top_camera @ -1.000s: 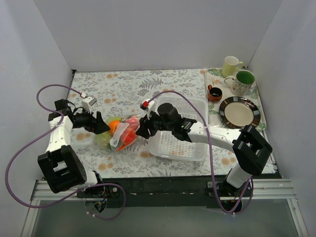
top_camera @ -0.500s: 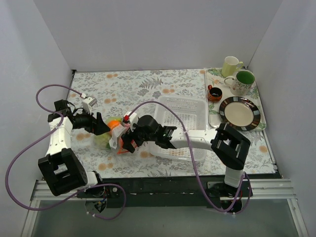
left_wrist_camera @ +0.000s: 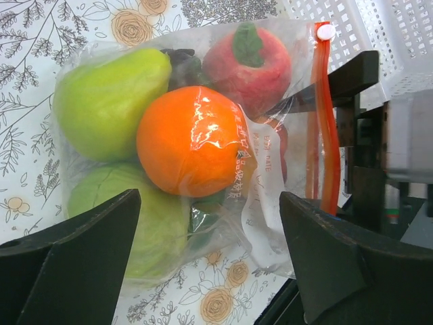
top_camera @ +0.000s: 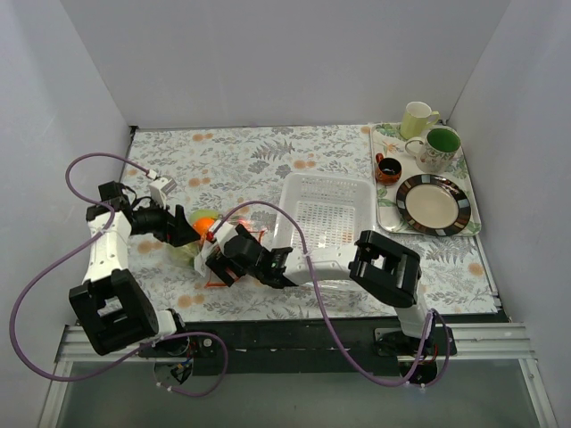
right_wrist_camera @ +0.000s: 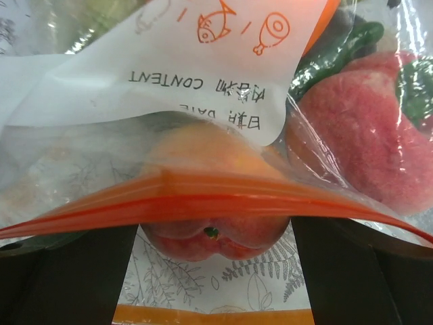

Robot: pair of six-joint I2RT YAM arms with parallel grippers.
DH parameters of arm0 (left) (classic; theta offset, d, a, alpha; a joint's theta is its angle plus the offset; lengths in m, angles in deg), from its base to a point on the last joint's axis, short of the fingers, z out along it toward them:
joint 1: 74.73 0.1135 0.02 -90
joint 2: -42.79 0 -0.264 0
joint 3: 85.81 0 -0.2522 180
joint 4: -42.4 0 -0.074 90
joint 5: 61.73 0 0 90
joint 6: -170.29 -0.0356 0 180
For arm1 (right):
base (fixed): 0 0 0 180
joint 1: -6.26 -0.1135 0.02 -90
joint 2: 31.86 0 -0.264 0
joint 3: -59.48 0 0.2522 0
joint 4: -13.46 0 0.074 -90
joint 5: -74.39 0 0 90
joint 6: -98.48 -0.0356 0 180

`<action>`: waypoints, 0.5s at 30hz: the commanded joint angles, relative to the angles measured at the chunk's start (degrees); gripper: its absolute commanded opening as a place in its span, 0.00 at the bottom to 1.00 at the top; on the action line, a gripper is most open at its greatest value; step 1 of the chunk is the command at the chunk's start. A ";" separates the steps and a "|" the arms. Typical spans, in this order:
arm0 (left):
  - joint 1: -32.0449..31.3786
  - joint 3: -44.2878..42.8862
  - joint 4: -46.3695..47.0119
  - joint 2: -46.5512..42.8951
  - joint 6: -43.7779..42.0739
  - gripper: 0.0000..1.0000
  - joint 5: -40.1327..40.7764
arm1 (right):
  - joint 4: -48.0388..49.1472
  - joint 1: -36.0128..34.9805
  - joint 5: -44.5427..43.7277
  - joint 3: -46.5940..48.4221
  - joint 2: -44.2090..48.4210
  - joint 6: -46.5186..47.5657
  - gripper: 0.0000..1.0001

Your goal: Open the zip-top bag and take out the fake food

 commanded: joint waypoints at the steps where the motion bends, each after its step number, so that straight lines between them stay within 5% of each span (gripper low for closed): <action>1: -0.22 -3.65 -0.87 -3.39 0.65 0.87 0.87 | 3.17 0.06 -4.95 -0.13 -0.64 -0.07 0.98; 9: 5.40 -11.76 8.80 4.75 8.13 0.89 16.77 | 7.65 0.06 -4.34 -7.15 4.28 -0.95 0.82; 15: 5.66 -1.51 12.04 8.82 7.26 0.84 15.39 | 8.89 0.06 -2.76 -10.33 7.62 -2.62 0.78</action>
